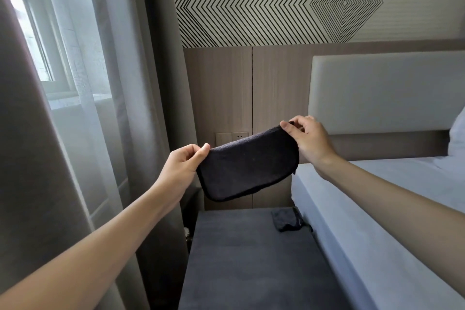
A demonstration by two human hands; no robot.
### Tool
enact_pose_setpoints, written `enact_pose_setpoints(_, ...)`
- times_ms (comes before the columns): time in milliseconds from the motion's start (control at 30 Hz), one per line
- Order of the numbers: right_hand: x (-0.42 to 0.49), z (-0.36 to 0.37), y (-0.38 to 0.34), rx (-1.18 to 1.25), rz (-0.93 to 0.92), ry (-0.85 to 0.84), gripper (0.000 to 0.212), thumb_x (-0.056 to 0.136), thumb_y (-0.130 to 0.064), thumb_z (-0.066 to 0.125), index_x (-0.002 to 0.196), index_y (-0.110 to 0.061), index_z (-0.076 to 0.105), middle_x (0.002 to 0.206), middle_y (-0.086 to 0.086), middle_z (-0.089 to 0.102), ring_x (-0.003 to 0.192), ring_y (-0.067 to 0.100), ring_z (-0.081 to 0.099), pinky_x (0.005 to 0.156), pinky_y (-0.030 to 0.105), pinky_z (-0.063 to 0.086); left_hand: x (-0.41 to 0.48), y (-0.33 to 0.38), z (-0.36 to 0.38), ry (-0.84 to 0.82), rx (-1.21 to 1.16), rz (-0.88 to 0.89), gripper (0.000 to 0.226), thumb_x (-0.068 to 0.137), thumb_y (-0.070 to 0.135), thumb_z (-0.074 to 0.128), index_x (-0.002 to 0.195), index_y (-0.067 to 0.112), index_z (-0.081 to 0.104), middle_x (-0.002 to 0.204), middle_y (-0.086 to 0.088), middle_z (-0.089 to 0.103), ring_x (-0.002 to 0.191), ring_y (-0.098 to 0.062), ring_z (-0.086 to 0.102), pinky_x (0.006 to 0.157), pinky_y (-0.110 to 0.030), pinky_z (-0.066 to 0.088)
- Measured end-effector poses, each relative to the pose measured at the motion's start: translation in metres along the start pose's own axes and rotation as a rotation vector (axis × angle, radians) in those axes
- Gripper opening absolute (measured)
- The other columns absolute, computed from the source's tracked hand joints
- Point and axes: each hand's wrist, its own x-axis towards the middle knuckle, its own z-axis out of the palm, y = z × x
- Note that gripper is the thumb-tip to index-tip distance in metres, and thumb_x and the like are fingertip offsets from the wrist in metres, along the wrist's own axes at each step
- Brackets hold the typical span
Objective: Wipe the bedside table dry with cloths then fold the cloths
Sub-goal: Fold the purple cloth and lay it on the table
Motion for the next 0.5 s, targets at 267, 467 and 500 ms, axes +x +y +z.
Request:
enact_pose_setpoints(267, 0.009, 0.003, -0.034, 0.153, -0.035, -0.214, 0.042, 0.097, -0.04, 0.062, 0.08, -0.003, 0.056, 0.071, 0.005, 0.052, 0.066, 0.013, 0.047, 0.063, 0.028, 0.038, -0.015, 0.014, 0.004, -0.342, -0.38, -0.238, 0.025, 0.075, 0.029, 0.069, 0.062, 0.015, 0.054, 0.061, -0.002, 0.056, 0.051, -0.012, 0.052, 0.046, -0.021, 0.041)
enact_pose_setpoints(467, 0.016, 0.012, -0.055, 0.089, -0.051, -0.454, 0.027, 0.094, -0.035, 0.069, 0.08, -0.012, 0.067, 0.071, -0.002, 0.063, 0.065, 0.005, 0.054, 0.061, 0.017, 0.043, -0.02, 0.022, 0.037, -0.588, -0.273, -0.262, 0.032, 0.088, 0.028, 0.068, 0.11, 0.005, 0.071, 0.104, -0.016, 0.073, 0.09, -0.024, 0.072, 0.08, -0.034, 0.056)
enact_pose_setpoints(500, 0.018, 0.013, -0.054, 0.085, -0.033, -0.483, 0.026, 0.093, -0.036, 0.07, 0.078, -0.014, 0.068, 0.07, -0.004, 0.065, 0.065, 0.005, 0.056, 0.062, 0.017, 0.044, -0.022, 0.026, 0.043, -0.594, -0.283, -0.26, 0.029, 0.089, 0.022, 0.068, 0.111, 0.002, 0.071, 0.104, -0.016, 0.074, 0.09, -0.024, 0.072, 0.082, -0.034, 0.057)
